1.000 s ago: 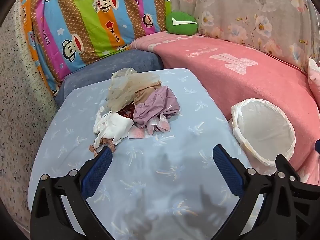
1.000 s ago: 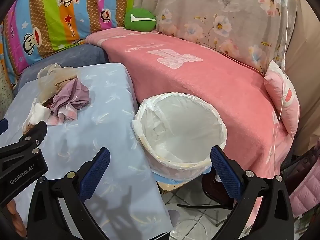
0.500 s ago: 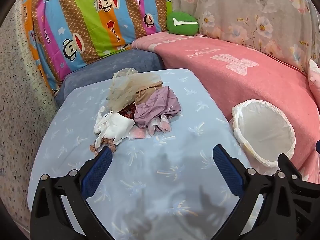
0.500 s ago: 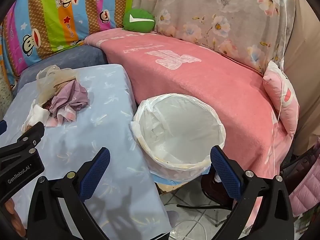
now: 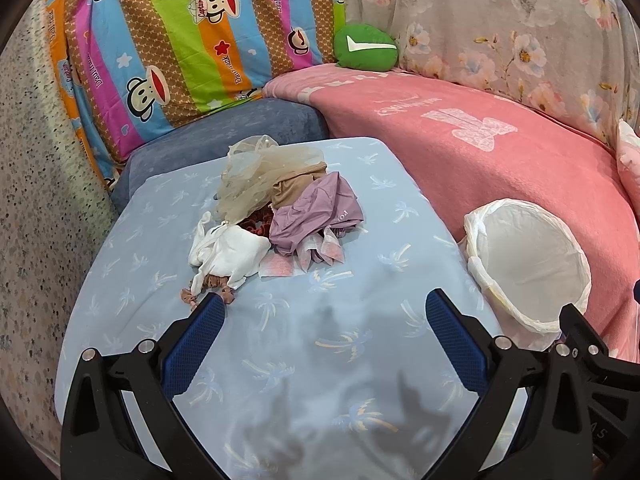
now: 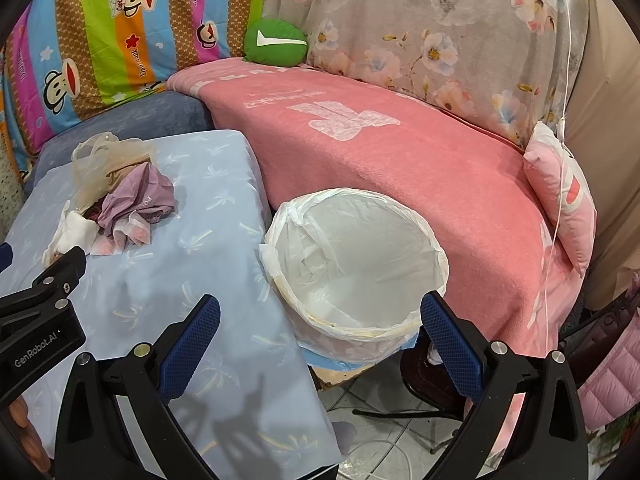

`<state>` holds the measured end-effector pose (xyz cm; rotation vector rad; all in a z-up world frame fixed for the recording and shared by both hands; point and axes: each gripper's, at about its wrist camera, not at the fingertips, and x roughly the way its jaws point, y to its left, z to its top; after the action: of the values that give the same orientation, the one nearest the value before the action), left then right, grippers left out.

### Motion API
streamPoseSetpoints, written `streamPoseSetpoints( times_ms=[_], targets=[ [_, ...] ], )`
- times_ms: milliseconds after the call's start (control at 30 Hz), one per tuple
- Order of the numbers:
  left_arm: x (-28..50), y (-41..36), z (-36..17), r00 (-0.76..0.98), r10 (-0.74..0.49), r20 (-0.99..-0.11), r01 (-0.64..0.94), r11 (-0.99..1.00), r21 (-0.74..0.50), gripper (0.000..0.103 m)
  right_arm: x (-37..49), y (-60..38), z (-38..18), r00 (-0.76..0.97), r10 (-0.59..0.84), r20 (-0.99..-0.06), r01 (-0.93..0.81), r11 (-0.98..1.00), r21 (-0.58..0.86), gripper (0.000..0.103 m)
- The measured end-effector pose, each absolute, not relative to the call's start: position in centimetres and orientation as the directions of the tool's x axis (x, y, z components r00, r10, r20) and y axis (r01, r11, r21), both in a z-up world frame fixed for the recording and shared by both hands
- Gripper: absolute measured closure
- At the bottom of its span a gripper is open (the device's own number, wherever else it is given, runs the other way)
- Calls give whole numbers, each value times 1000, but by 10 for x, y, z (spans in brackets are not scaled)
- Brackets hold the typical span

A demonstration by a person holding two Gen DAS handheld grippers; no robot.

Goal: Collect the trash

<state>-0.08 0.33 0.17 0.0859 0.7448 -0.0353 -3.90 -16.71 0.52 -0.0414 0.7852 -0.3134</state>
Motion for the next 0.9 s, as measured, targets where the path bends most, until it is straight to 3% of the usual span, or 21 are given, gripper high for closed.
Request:
streamPoseSetpoints(
  times_ms=[900],
  targets=[
    [-3,-1,1,735,-5,-678,68,995,67,7,-41,-168,7,667,-298,-683,265,952,-156,6]
  ],
)
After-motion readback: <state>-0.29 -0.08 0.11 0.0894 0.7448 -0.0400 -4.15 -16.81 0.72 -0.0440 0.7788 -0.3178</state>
